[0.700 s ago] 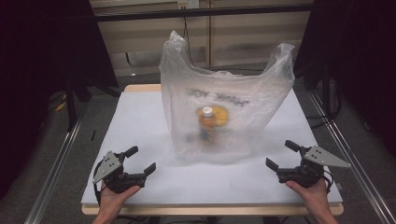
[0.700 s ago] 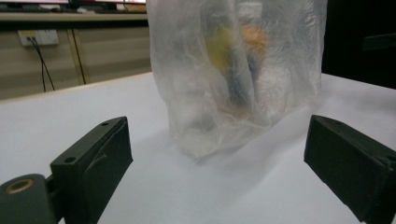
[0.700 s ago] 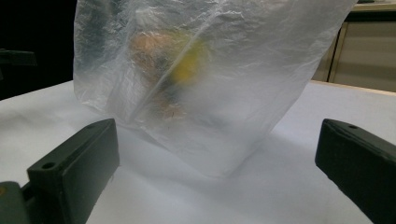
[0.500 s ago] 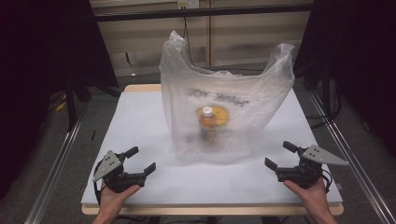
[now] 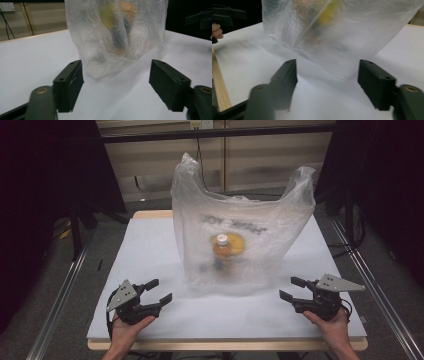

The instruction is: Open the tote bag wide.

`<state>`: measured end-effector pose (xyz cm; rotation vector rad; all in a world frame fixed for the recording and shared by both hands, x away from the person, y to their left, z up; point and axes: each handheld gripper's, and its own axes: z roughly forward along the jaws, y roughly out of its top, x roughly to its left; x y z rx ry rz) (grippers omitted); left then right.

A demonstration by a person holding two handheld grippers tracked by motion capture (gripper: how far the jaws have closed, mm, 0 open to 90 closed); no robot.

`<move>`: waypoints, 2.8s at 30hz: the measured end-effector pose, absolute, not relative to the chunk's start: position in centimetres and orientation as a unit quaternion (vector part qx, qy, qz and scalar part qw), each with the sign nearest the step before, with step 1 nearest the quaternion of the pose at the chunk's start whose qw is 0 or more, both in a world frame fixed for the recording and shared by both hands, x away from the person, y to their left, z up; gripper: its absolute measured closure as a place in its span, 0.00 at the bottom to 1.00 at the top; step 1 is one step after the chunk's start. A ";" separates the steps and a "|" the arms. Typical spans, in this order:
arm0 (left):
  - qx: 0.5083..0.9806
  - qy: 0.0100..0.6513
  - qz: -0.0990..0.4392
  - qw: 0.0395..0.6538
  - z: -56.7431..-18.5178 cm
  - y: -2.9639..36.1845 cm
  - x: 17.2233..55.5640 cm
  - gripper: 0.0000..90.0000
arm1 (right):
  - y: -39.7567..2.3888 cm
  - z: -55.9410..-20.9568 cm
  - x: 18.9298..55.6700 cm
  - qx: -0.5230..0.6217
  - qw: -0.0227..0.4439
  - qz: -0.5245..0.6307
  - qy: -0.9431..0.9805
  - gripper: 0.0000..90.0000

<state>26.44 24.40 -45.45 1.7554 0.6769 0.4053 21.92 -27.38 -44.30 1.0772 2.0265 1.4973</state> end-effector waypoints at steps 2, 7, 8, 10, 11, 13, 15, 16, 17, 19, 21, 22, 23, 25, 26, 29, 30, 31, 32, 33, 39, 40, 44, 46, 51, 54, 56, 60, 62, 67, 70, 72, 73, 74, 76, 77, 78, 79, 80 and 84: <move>0.754 0.283 0.166 0.570 -45.4 24.3 26.5 0.39 | -27.3 -44.0 21.9 0.381 0.203 0.540 0.722 0.44; 0.762 0.263 0.153 0.572 -44.8 23.8 26.6 0.50 | -26.8 -43.7 22.3 0.372 0.194 0.542 0.728 0.52; 0.765 0.260 0.149 0.569 -44.7 23.7 26.7 0.55 | -26.7 -43.6 22.5 0.372 0.191 0.540 0.730 0.53; 0.767 0.255 0.140 0.572 -44.4 23.5 26.7 0.62 | -26.4 -43.3 22.7 0.369 0.184 0.541 0.734 0.60; 0.771 0.251 0.129 0.570 -44.2 23.1 26.7 0.63 | -26.0 -43.0 23.1 0.361 0.182 0.542 0.737 0.63; 0.775 0.248 0.123 0.568 -43.9 22.7 26.7 0.68 | -25.6 -42.9 23.4 0.359 0.176 0.543 0.739 0.69; 0.783 0.244 0.110 0.561 -43.6 22.3 26.9 0.73 | -25.3 -42.9 23.5 0.353 0.173 0.539 0.745 0.73; 0.784 0.244 0.107 0.561 -43.6 22.1 26.9 0.76 | -25.2 -42.9 23.6 0.352 0.170 0.538 0.747 0.75; 0.787 0.241 0.102 0.558 -43.5 22.0 27.0 0.79 | -25.1 -42.8 23.6 0.349 0.168 0.541 0.747 0.77; 0.786 0.234 0.096 0.564 -43.5 21.8 27.2 0.82 | -25.1 -42.7 23.7 0.346 0.166 0.542 0.748 0.80; 0.786 0.235 0.092 0.565 -43.2 21.3 27.8 0.87 | -25.3 -42.4 24.1 0.347 0.162 0.549 0.743 0.88; 0.786 0.235 0.092 0.565 -43.2 21.3 27.8 0.89 | -25.3 -42.2 24.3 0.347 0.165 0.549 0.742 0.91; 0.785 0.231 0.090 0.568 -42.9 21.0 28.2 0.91 | -25.2 -42.0 24.5 0.347 0.170 0.547 0.742 0.93; 0.786 0.228 0.089 0.568 -42.6 20.7 28.6 0.96 | -25.2 -41.6 24.9 0.346 0.166 0.553 0.740 0.96; 0.785 0.226 0.084 0.571 -42.5 20.5 28.8 0.97 | -25.1 -41.5 25.1 0.343 0.166 0.556 0.738 0.97; 0.788 0.221 0.082 0.569 -42.2 20.1 29.2 1.00 | -24.7 -41.0 25.7 0.335 0.158 0.561 0.740 1.00; 0.788 0.220 0.081 0.570 -42.1 19.9 29.3 1.00 | -24.5 -40.9 25.8 0.334 0.156 0.562 0.740 1.00; 0.789 0.220 0.082 0.568 -42.1 19.8 29.4 1.00 | -24.3 -40.8 26.0 0.331 0.155 0.563 0.741 1.00; 0.789 0.217 0.081 0.569 -42.0 19.7 29.5 1.00 | -24.2 -40.7 26.1 0.329 0.152 0.565 0.742 1.00; 0.789 0.217 0.081 0.569 -42.0 19.7 29.5 1.00 | -24.0 -40.6 26.3 0.325 0.148 0.567 0.742 1.00; 0.783 0.218 0.084 0.576 -40.9 19.1 30.2 1.00 | -23.2 -40.0 27.5 0.323 0.137 0.576 0.738 1.00; 0.778 0.218 0.084 0.583 -40.4 19.0 30.6 1.00 | -23.1 -39.9 27.7 0.324 0.137 0.577 0.737 1.00; 0.773 0.218 0.085 0.589 -39.7 18.5 31.3 1.00 | -22.9 -39.1 28.4 0.324 0.137 0.584 0.732 1.00; 0.772 0.219 0.087 0.591 -39.6 18.3 31.5 1.00 | -22.9 -38.8 28.6 0.322 0.138 0.587 0.730 1.00; 0.771 0.217 0.083 0.593 -39.0 17.1 32.7 1.00 | -22.8 -37.3 29.7 0.323 0.144 0.589 0.726 1.00; 0.775 0.211 0.086 0.589 -38.5 16.5 33.2 1.00 | -22.7 -36.8 30.3 0.323 0.146 0.588 0.727 1.00; 0.776 0.208 0.087 0.589 -38.0 16.0 33.6 1.00 | -22.6 -36.4 30.7 0.323 0.147 0.588 0.727 1.00; 0.776 0.199 0.089 0.592 -37.0 15.3 34.0 1.00 | -22.3 -35.6 31.4 0.322 0.151 0.590 0.725 1.00; 0.775 0.190 0.092 0.596 -35.8 14.6 34.4 1.00 | -21.9 -34.7 32.2 0.318 0.154 0.590 0.726 1.00; 0.771 0.183 0.098 0.602 -34.6 13.7 35.0 1.00 | -21.1 -33.3 33.4 0.312 0.159 0.591 0.727 1.00; 0.772 0.186 0.098 0.600 -34.5 13.5 35.3 1.00 | -20.8 -32.8 33.9 0.310 0.162 0.588 0.729 1.00; 0.776 0.191 0.098 0.593 -35.1 13.6 35.6 1.00 | -20.5 -32.1 34.9 0.310 0.166 0.586 0.730 1.00; 0.776 0.196 0.097 0.591 -35.3 13.7 35.7 1.00 | -20.5 -31.9 35.2 0.310 0.166 0.587 0.729 1.00; 0.776 0.199 0.096 0.590 -35.5 13.8 35.8 1.00 | -20.4 -31.8 35.6 0.313 0.168 0.584 0.730 1.00; 0.778 0.202 0.095 0.587 -36.0 13.9 36.0 1.00 | -20.2 -31.5 36.2 0.318 0.171 0.578 0.732 1.00; 0.783 0.204 0.099 0.580 -36.2 14.0 36.1 1.00 | -20.1 -31.4 36.5 0.319 0.172 0.576 0.733 1.00; 0.783 0.204 0.099 0.580 -36.2 14.0 36.1 1.00 | -20.1 -31.4 36.5 0.319 0.172 0.576 0.733 1.00; 0.783 0.207 0.094 0.579 -36.7 14.1 36.3 1.00 | -20.1 -31.0 37.1 0.321 0.175 0.573 0.734 1.00; 0.786 0.208 0.097 0.575 -36.8 14.1 36.3 1.00 | -20.0 -30.8 37.4 0.323 0.176 0.573 0.732 1.00; 0.786 0.211 0.095 0.574 -37.0 14.2 36.4 1.00 | -20.1 -29.8 38.6 0.332 0.183 0.572 0.727 1.00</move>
